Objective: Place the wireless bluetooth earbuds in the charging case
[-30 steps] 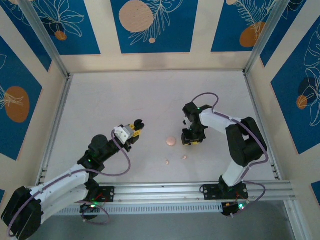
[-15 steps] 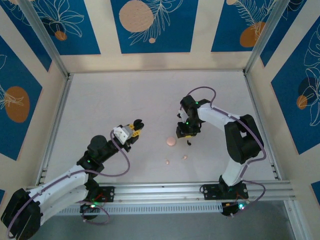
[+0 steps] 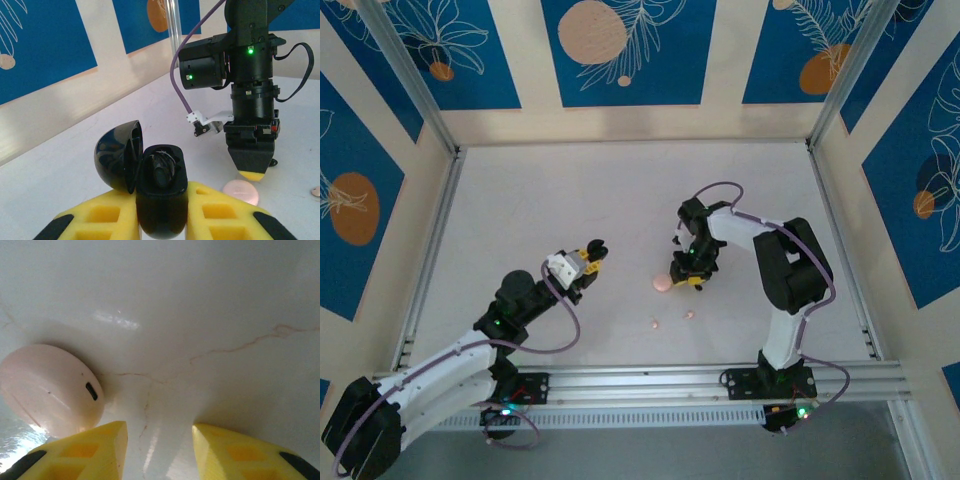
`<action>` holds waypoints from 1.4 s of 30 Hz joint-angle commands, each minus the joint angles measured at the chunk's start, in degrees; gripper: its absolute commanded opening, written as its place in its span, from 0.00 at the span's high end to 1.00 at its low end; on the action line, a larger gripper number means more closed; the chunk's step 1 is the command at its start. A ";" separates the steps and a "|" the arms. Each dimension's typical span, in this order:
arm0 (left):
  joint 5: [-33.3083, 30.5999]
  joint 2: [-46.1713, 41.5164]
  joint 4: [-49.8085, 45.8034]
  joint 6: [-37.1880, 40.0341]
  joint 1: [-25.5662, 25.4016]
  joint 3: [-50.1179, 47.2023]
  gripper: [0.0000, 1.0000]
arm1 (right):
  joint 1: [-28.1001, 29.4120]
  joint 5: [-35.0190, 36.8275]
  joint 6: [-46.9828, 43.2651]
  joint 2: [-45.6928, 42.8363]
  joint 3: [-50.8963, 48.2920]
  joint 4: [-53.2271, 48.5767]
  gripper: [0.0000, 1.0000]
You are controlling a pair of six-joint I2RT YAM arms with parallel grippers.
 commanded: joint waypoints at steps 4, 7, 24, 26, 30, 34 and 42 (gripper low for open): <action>0.36 0.03 0.29 0.80 0.69 1.05 0.78 | -2.90 5.58 2.10 -0.18 -0.04 -2.06 0.55; 0.38 -0.13 0.28 0.54 0.69 0.96 0.78 | -4.02 6.44 2.79 -0.83 -0.15 -2.28 0.55; 0.49 -0.55 0.27 0.58 0.69 0.79 0.78 | -7.17 6.89 2.03 -4.64 -0.70 -2.52 0.52; 0.62 -0.39 0.40 0.53 0.69 0.87 0.78 | -6.75 5.32 1.65 -4.03 -0.28 -2.12 0.52; 0.67 -0.23 0.64 0.56 0.69 0.96 0.78 | -5.97 2.31 0.88 -1.99 0.09 -0.61 0.52; 0.71 -0.41 0.53 0.59 0.69 1.05 0.78 | -5.88 3.26 1.10 0.07 0.28 -1.19 0.52; 0.62 -0.68 -0.06 0.77 0.69 1.14 0.78 | -5.87 5.08 4.50 -1.17 -1.93 -5.62 0.52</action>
